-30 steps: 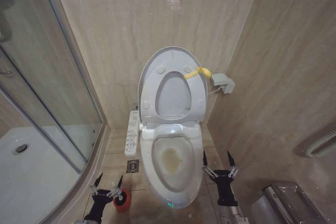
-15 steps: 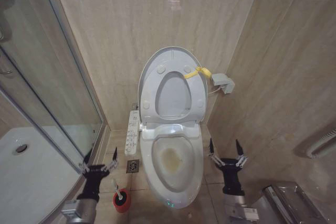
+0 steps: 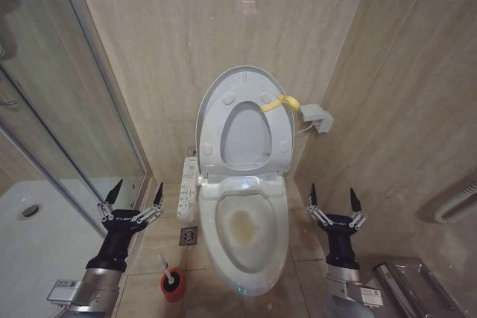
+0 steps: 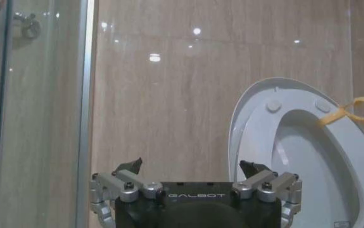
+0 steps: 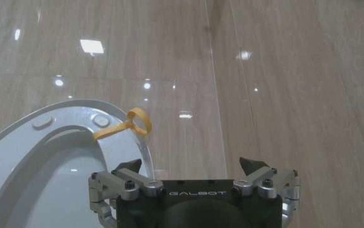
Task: Open the toilet lid, clean the toilet bowl with a toilet brush, close the toilet lid, and flush.
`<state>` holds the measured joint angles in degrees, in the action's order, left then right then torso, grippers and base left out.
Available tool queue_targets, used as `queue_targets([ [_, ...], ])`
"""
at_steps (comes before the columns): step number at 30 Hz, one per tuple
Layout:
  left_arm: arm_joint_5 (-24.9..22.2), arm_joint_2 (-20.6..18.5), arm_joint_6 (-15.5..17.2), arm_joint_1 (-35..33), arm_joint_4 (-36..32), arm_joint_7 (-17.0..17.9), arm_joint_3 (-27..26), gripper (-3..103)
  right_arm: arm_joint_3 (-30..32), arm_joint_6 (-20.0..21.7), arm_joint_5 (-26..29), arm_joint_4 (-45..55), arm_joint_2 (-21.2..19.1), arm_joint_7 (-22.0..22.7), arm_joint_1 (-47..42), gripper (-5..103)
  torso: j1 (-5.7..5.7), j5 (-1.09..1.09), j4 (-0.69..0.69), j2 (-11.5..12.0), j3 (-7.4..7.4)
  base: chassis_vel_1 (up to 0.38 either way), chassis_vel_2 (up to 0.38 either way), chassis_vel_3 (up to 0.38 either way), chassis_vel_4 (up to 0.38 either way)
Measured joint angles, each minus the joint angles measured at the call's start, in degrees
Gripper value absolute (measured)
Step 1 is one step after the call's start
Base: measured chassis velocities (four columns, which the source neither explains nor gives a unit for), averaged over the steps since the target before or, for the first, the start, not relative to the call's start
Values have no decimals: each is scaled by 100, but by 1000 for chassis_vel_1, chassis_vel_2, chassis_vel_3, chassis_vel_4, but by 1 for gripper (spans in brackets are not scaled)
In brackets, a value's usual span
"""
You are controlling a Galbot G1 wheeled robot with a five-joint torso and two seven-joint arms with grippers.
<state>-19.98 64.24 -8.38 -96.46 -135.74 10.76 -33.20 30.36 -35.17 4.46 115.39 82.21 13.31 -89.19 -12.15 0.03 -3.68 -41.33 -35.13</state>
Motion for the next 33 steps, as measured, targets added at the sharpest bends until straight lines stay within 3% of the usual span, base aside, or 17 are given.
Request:
queue_targets([
  [14, -101, 41, -92, 108, 108, -169, -42, 100, 102, 24, 10, -67, -4, 64, 27, 100, 1, 0, 0, -1, 1, -16, 20, 23, -24],
  [22, -281, -22, -107, 182, 198, -182, -275, 100, 161, 36, 7, -130, 19, 150, 85, 100, 0, 1, 1, 0, 0, -178, 177, 200, -200],
  [33, -284, -4, -172, 252, 299, -217, -81, 100, 136, 15, -60, -113, 42, 202, 22, 100, -6, -3, -1, 2, -2, -160, 154, 155, -155],
])
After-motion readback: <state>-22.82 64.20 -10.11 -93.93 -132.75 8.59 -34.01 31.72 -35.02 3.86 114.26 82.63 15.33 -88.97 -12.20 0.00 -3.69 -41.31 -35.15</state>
